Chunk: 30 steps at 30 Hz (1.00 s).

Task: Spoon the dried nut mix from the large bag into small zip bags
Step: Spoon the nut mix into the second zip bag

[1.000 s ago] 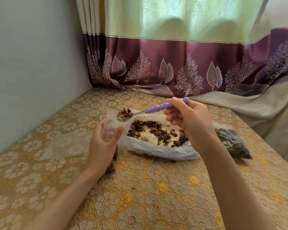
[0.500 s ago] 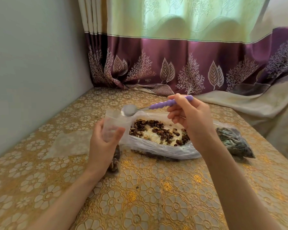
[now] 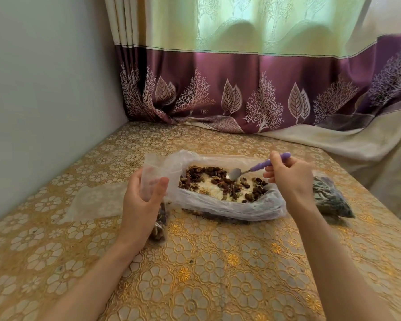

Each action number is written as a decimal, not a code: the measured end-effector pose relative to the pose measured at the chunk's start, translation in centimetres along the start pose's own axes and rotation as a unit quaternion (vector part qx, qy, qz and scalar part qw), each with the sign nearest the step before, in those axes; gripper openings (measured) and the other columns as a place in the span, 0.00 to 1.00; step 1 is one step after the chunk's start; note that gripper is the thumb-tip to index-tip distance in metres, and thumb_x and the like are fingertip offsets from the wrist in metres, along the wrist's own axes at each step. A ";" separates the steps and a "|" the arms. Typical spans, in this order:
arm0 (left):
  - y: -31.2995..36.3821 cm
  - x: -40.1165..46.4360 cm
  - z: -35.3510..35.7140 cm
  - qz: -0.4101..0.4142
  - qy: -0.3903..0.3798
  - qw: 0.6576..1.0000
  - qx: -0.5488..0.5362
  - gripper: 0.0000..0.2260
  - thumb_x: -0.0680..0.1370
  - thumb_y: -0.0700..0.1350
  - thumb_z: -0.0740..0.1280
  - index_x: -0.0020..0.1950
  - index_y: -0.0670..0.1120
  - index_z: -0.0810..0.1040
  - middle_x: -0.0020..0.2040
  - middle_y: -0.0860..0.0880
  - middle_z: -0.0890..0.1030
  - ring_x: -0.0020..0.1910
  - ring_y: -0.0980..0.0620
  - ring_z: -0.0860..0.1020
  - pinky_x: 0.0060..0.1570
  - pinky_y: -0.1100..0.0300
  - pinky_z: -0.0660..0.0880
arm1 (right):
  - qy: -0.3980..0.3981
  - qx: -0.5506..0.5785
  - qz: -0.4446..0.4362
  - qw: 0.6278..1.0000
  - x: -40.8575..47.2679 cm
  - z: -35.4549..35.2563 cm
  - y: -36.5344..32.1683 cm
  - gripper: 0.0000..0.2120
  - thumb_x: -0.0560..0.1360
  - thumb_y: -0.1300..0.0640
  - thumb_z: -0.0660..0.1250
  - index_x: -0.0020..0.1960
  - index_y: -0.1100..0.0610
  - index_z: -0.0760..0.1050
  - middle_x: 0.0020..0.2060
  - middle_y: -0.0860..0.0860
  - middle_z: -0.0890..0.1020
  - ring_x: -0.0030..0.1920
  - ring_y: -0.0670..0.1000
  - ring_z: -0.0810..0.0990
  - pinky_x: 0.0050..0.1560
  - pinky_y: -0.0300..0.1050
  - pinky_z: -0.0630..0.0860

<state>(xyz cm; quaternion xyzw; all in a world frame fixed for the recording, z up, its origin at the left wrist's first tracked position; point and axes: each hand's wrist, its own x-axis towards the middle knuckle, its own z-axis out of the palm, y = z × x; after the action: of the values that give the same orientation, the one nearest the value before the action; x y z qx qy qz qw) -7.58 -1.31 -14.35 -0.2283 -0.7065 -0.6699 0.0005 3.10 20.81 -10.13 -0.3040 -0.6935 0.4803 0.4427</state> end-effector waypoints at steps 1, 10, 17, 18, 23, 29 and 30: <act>0.0 0.0 0.0 -0.002 -0.001 1.000 -0.001 0.47 0.55 0.78 0.63 0.69 0.58 0.61 0.61 0.44 0.77 0.58 0.41 0.77 0.58 0.39 0.73 | -0.008 0.005 0.011 1.000 0.0 0.2 0.2 0.18 0.79 0.55 0.62 0.32 0.54 0.78 0.26 0.45 0.81 0.29 0.44 0.79 0.39 0.43 0.77; -0.5 0.2 0.0 0.001 0.002 1.000 -0.012 0.15 0.70 0.63 0.65 0.54 0.66 0.67 0.56 0.54 0.79 0.54 0.50 0.79 0.56 0.43 0.76 | 0.013 0.006 0.000 1.000 -0.5 1.7 0.9 0.16 0.78 0.57 0.63 0.33 0.56 0.81 0.27 0.48 0.82 0.26 0.41 0.79 0.34 0.33 0.77; -0.3 0.3 -0.1 -0.001 -0.004 1.000 -0.011 0.20 0.70 0.64 0.66 0.60 0.63 0.66 0.58 0.46 0.78 0.56 0.43 0.78 0.57 0.40 0.74 | -0.040 0.034 0.052 0.997 -0.6 2.3 1.4 0.13 0.78 0.58 0.63 0.41 0.60 0.83 0.35 0.55 0.84 0.32 0.46 0.80 0.43 0.42 0.80; -0.3 0.3 -0.1 -0.003 -0.006 1.000 -0.011 0.22 0.70 0.64 0.66 0.60 0.62 0.66 0.58 0.44 0.78 0.56 0.41 0.78 0.57 0.39 0.74 | -0.055 0.039 0.061 0.996 -0.7 2.5 1.4 0.13 0.78 0.58 0.63 0.42 0.60 0.83 0.37 0.56 0.85 0.34 0.48 0.81 0.45 0.44 0.80; -0.3 0.2 -0.1 -0.003 -0.007 1.000 -0.010 0.20 0.70 0.61 0.65 0.60 0.63 0.66 0.59 0.43 0.77 0.57 0.41 0.77 0.58 0.39 0.73 | -0.141 0.075 0.092 0.983 -1.6 3.6 1.3 0.12 0.78 0.61 0.63 0.44 0.60 0.84 0.41 0.58 0.85 0.34 0.46 0.79 0.43 0.40 0.80; -0.4 0.3 0.0 0.004 -0.006 1.000 -0.006 0.23 0.68 0.62 0.65 0.61 0.61 0.66 0.58 0.44 0.78 0.55 0.44 0.79 0.56 0.42 0.75 | -0.119 0.158 0.135 0.971 -1.9 3.3 1.0 0.16 0.79 0.62 0.61 0.37 0.63 0.81 0.40 0.58 0.86 0.34 0.48 0.78 0.37 0.35 0.79; -0.4 0.3 0.0 0.007 -0.009 1.000 -0.002 0.25 0.68 0.62 0.64 0.63 0.58 0.66 0.59 0.45 0.78 0.55 0.45 0.79 0.56 0.43 0.75 | -0.109 0.168 0.140 0.970 -1.9 3.1 0.8 0.16 0.79 0.62 0.61 0.36 0.62 0.81 0.39 0.58 0.85 0.33 0.48 0.78 0.36 0.35 0.79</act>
<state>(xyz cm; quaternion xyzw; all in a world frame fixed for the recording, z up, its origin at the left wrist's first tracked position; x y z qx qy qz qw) -7.99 -1.25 -14.68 -0.2394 -0.7037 -0.6689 -0.0010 1.04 18.27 -11.97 -0.2654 -0.5977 0.6769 0.3379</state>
